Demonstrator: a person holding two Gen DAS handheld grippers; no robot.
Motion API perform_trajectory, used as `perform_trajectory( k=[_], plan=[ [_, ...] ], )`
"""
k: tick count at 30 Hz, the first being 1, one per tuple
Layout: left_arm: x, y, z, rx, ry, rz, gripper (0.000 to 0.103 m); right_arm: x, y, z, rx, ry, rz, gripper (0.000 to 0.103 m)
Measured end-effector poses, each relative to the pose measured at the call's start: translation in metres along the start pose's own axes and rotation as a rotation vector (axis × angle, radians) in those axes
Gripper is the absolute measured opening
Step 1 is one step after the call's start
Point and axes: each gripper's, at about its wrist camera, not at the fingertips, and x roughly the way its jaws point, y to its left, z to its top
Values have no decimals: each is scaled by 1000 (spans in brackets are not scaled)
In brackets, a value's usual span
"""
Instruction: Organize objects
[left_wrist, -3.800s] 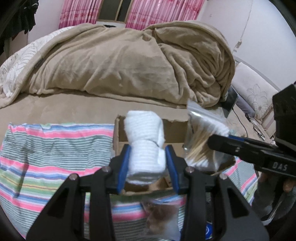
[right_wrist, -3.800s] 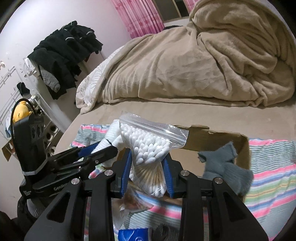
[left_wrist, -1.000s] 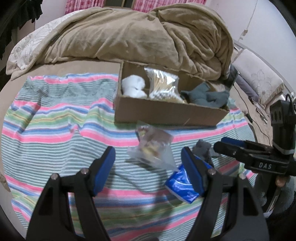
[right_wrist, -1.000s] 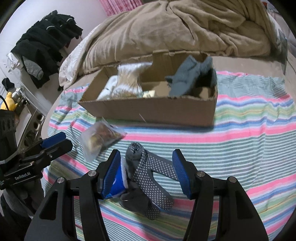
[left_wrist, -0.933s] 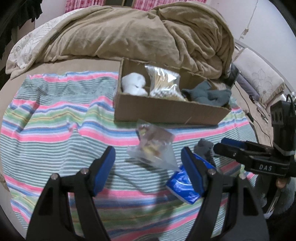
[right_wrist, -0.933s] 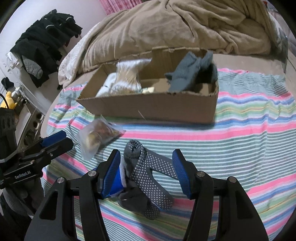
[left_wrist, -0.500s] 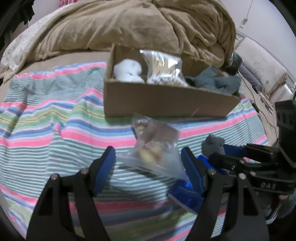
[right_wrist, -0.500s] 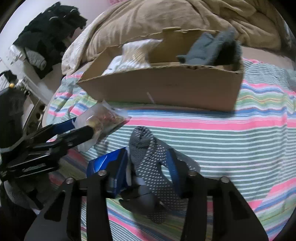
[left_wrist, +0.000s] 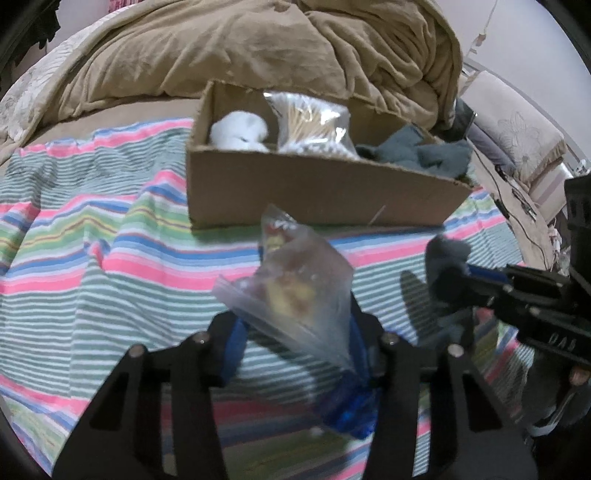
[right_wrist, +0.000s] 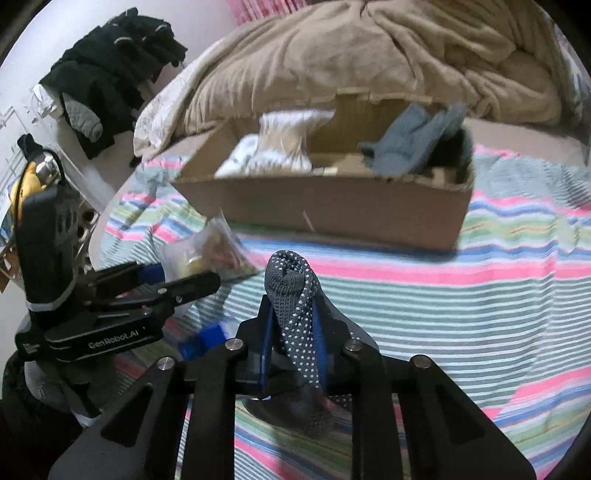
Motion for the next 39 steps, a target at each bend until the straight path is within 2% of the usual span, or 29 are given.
perform_trajectory(
  k=[13,23,39],
  plan=[
    [-51,-11,8,4,-95,-41,48,-52,12,23,-26,-122,-10,21],
    [-83,-21,35,40,-184,-53,49,-82,15,53,-62,-212,-28,21],
    [-82,-22,67,29,-234,-72,49,-84,11,106,-111,-271,-51,21]
  ],
)
